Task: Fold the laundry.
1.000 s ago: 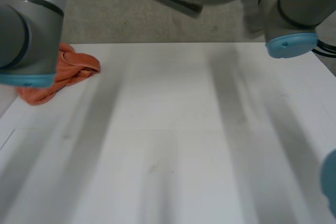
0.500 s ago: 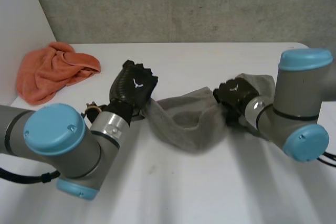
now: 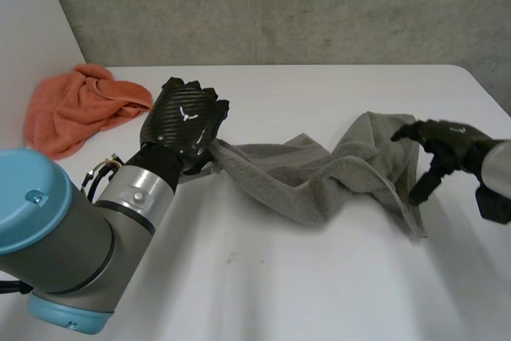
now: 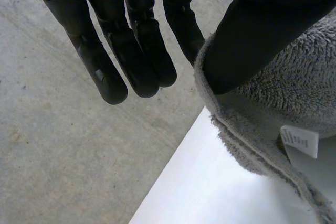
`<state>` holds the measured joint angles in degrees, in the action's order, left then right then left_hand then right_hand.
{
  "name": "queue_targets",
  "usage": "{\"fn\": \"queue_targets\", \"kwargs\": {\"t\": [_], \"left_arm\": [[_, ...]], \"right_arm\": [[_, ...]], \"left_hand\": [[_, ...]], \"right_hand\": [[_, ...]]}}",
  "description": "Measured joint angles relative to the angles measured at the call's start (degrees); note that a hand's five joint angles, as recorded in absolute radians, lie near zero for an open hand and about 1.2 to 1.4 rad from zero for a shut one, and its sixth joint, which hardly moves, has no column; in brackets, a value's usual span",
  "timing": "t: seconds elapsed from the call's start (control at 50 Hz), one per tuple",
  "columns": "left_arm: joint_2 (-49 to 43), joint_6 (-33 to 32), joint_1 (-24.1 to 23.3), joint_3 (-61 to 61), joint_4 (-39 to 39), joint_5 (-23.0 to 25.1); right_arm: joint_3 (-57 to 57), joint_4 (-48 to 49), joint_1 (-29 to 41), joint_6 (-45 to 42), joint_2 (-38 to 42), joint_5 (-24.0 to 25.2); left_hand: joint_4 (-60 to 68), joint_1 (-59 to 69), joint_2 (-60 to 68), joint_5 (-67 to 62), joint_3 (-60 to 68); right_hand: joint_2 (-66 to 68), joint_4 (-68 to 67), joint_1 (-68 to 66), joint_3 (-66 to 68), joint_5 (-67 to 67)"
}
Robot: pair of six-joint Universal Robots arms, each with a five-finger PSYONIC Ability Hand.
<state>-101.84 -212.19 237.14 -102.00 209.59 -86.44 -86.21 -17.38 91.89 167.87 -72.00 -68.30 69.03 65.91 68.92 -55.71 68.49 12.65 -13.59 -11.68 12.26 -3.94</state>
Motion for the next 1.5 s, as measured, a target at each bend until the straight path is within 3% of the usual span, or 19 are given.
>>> {"fn": "queue_targets", "kwargs": {"t": [0.24, 0.42, 0.48, 0.54, 0.66, 0.76, 0.86, 0.88, 0.96, 1.12, 1.3, 1.42, 1.5], "left_arm": [[-0.2, 0.4, 0.2, -0.2, -0.5, 0.0], [-0.1, 0.4, 0.2, -0.2, -1.8, -0.1], [0.2, 0.4, 0.3, -0.2, -2.5, -0.2], [0.6, 0.4, 0.3, -0.2, -2.9, -0.7], [2.5, 0.3, 0.5, -0.2, -3.3, -2.7], [6.5, 0.1, 1.7, 0.3, -4.6, -4.1], [13.6, -0.1, 4.8, 2.3, -8.0, -4.6], [13.6, -0.1, 4.8, 2.3, -8.0, -4.6], [19.3, -0.3, 7.1, 6.5, -13.9, -4.4], [20.6, -0.5, 8.4, 15.2, -27.2, -3.0], [5.3, -2.6, 8.6, 21.0, -32.8, -2.0], [-9.7, -7.6, 10.1, 26.1, -31.7, -2.1], [-18.1, -10.0, 11.7, 32.2, -27.1, -2.1]], "right_arm": [[-13.7, 8.5, -3.0, 11.8, -2.5, 1.3], [-15.3, 14.5, -1.1, 17.6, -0.1, 0.7], [-13.9, 16.5, 0.8, 17.9, 2.3, -0.1], [-11.9, 18.0, 2.9, 18.0, 5.2, -1.6], [-8.2, 18.7, 5.0, 17.2, 8.7, -4.8], [-4.2, 17.2, 5.1, 11.1, 6.0, -6.7], [0.2, 11.1, 4.9, -6.8, -5.4, -7.2], [0.2, 11.1, 4.9, -6.8, -5.4, -7.2], [6.6, 2.6, 4.8, -24.4, -15.2, -8.6], [17.1, -12.2, 5.1, -35.1, -20.6, -10.8], [21.5, -18.2, 9.5, -39.9, -7.9, -12.7], [27.4, -15.2, 11.9, -37.7, 5.7, -15.5], [34.7, -10.1, 12.9, -35.7, 14.1, -18.1]], "left_hand": [[0.0, 0.0, 0.0, 0.0, 0.0], [0.0, 0.0, 0.0, 0.0, 0.0], [0.0, 0.0, 0.0, 0.0, 0.0], [0.0, 0.0, 0.0, 0.0, 0.0], [0.0, 0.0, 0.0, 0.0, 0.0], [0.0, 0.0, 0.0, 0.0, 0.0], [0.0, 0.0, 0.0, 0.0, 0.0], [0.0, 0.0, 0.0, 0.0, 0.0], [0.0, 0.0, 0.0, 0.0, 0.0], [0.0, 0.0, 0.0, 0.0, 0.0], [0.0, 0.0, 0.0, 0.0, 0.0], [0.0, 0.0, 0.0, 0.0, 0.0], [0.0, 0.0, 0.0, 0.0, 0.0]], "right_hand": [[0.0, 0.0, 0.0, 0.0, 0.0], [1.6, -0.7, -0.7, 1.5, -0.9], [11.5, -10.5, -9.6, 12.1, -9.8], [36.9, -34.4, -30.4, 35.9, -32.7], [52.9, -52.4, -44.0, 53.4, -50.3], [54.2, -54.4, -45.0, 55.3, -52.7], [54.2, -54.4, -45.0, 55.3, -52.7], [54.2, -54.4, -45.0, 55.3, -52.7], [54.2, -54.5, -45.0, 55.3, -52.7], [54.2, -54.6, -45.0, 55.3, -52.8], [54.2, -54.6, -45.0, 55.3, -53.0], [54.2, -54.6, -45.0, 55.3, -53.0], [54.2, -54.6, -45.0, 55.3, -53.0]]}}
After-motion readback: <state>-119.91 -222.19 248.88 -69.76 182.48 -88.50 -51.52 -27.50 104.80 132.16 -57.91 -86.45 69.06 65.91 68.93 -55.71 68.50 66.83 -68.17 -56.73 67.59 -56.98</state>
